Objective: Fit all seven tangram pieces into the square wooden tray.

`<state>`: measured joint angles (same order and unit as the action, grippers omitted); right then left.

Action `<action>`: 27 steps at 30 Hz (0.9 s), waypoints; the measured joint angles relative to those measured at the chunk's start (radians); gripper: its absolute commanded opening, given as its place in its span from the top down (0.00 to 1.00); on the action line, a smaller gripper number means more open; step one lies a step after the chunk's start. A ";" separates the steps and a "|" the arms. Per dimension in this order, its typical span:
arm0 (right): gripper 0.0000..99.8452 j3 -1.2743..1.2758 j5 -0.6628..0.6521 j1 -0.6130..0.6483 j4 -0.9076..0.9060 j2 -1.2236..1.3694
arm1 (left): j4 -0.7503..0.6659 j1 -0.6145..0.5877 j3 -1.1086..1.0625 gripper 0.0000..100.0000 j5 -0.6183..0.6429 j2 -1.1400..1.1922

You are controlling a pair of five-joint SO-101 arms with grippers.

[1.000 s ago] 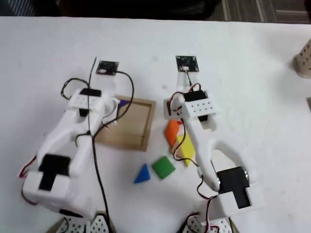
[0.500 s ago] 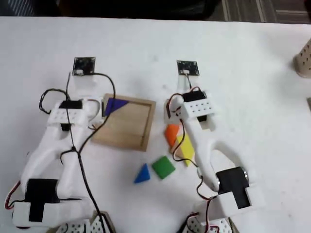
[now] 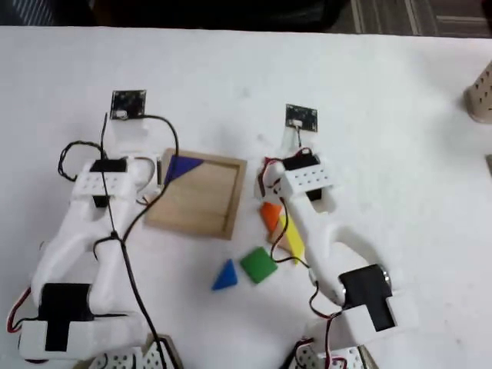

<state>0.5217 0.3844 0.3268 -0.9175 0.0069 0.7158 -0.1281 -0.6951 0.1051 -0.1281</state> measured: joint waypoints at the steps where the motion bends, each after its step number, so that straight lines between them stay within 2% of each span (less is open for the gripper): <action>1: 0.98 0.002 0.005 0.006 0.005 0.000 | 0.000 0.000 0.000 0.98 0.000 0.000; 3: 0.95 0.002 0.009 0.023 0.006 0.000 | 0.000 0.000 0.000 0.98 0.000 0.000; 8: 0.81 0.002 0.009 0.023 0.009 0.000 | 0.000 0.000 0.000 0.98 0.000 0.000; 17: 0.81 0.002 0.074 0.031 -0.025 0.000 | 0.000 0.000 0.000 0.98 0.000 0.000; 27: 0.81 -0.060 0.086 0.046 -0.005 0.164 | 0.000 0.000 0.000 0.98 0.000 0.000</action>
<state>0.4618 0.4703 0.3728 -0.9221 0.1711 0.7158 -0.1281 -0.6951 0.1051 -0.1281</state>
